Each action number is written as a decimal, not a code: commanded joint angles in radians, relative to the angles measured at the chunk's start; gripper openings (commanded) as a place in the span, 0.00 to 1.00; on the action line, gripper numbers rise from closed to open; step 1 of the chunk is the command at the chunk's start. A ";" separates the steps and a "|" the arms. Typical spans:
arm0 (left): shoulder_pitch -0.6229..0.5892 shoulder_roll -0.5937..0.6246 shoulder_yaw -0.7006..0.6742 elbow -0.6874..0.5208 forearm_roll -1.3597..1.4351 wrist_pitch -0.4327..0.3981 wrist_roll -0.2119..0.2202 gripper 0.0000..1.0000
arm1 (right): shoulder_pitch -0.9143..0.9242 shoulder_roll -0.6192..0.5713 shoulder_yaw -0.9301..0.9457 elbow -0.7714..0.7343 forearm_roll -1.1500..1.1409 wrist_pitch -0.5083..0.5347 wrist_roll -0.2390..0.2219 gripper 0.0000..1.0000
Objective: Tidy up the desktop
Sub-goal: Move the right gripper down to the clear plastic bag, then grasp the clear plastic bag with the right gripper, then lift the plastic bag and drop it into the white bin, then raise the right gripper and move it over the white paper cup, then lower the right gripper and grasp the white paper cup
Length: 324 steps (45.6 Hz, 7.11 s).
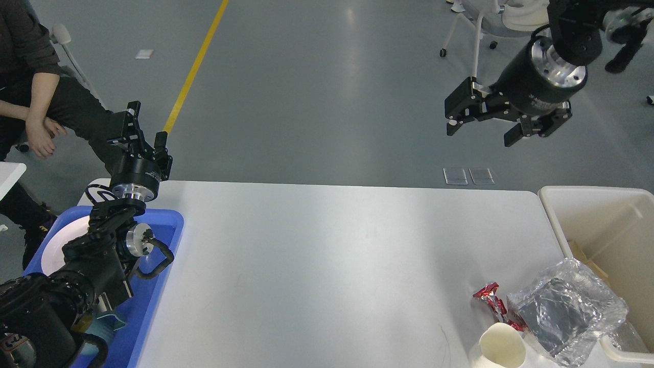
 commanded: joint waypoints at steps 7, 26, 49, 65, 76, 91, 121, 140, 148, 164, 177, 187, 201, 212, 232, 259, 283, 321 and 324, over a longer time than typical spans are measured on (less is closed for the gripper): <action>0.000 0.000 0.000 0.000 0.000 0.000 0.000 0.97 | -0.338 -0.115 -0.064 -0.005 -0.004 -0.191 -0.001 1.00; 0.000 0.000 0.000 0.000 0.000 0.000 0.000 0.97 | -0.745 -0.265 -0.058 -0.027 0.003 -0.455 -0.001 1.00; 0.000 0.000 0.000 0.000 0.000 0.000 0.000 0.96 | -0.993 -0.265 0.119 -0.188 0.009 -0.590 0.000 1.00; 0.000 0.000 0.000 0.000 0.000 0.000 0.000 0.97 | -1.045 -0.221 0.126 -0.223 0.009 -0.633 0.000 0.96; 0.001 0.000 0.000 0.000 0.000 0.000 0.000 0.96 | -1.061 -0.201 0.126 -0.218 0.004 -0.643 0.000 0.37; 0.000 0.000 0.000 0.000 0.000 0.000 0.000 0.97 | -1.042 -0.202 0.128 -0.220 0.006 -0.687 0.000 0.00; 0.000 0.000 0.000 0.000 0.000 0.000 0.000 0.97 | -0.631 -0.260 0.145 -0.100 0.007 -0.733 0.000 0.00; 0.000 0.000 0.000 0.000 0.000 0.000 0.000 0.96 | -0.058 -0.360 0.145 -0.023 0.091 -0.193 -0.007 0.00; 0.000 0.000 0.000 0.000 0.000 0.000 0.000 0.96 | -0.024 -0.383 0.143 -0.028 0.093 -0.179 -0.006 0.00; 0.001 0.000 0.000 0.000 0.000 0.000 0.000 0.96 | -0.571 -0.368 0.123 -0.420 0.111 -0.609 -0.004 0.00; 0.000 0.000 0.000 0.000 0.000 0.000 0.000 0.96 | -1.025 -0.320 0.349 -0.629 0.105 -0.687 -0.001 0.08; 0.000 -0.002 0.000 0.000 0.000 0.000 0.000 0.96 | -1.199 -0.187 0.349 -0.809 0.107 -0.690 -0.001 0.92; 0.001 -0.002 0.000 0.000 0.000 0.000 0.000 0.97 | -1.061 -0.127 0.352 -0.775 0.111 -0.672 -0.001 1.00; 0.000 -0.002 0.000 0.000 0.000 0.000 0.000 0.96 | -0.594 -0.025 0.087 -0.466 0.107 -0.649 0.005 1.00; 0.000 -0.002 0.000 0.000 0.000 0.000 0.000 0.97 | 0.129 0.178 -0.047 0.093 0.110 -0.083 0.006 1.00; 0.000 0.000 0.000 0.000 0.000 0.000 0.000 0.97 | -0.117 0.027 -0.148 0.136 0.085 0.017 -0.004 1.00; 0.001 0.000 0.000 0.000 0.000 0.000 0.000 0.97 | -0.387 -0.067 -0.147 0.130 -0.016 0.166 -0.006 1.00; 0.001 0.000 0.000 0.000 0.000 0.000 0.000 0.97 | -0.686 -0.026 -0.039 0.000 -0.019 0.062 -0.006 0.99; 0.001 0.000 0.000 0.000 0.000 0.000 0.000 0.97 | -0.694 -0.026 -0.038 0.000 -0.019 0.022 -0.006 0.99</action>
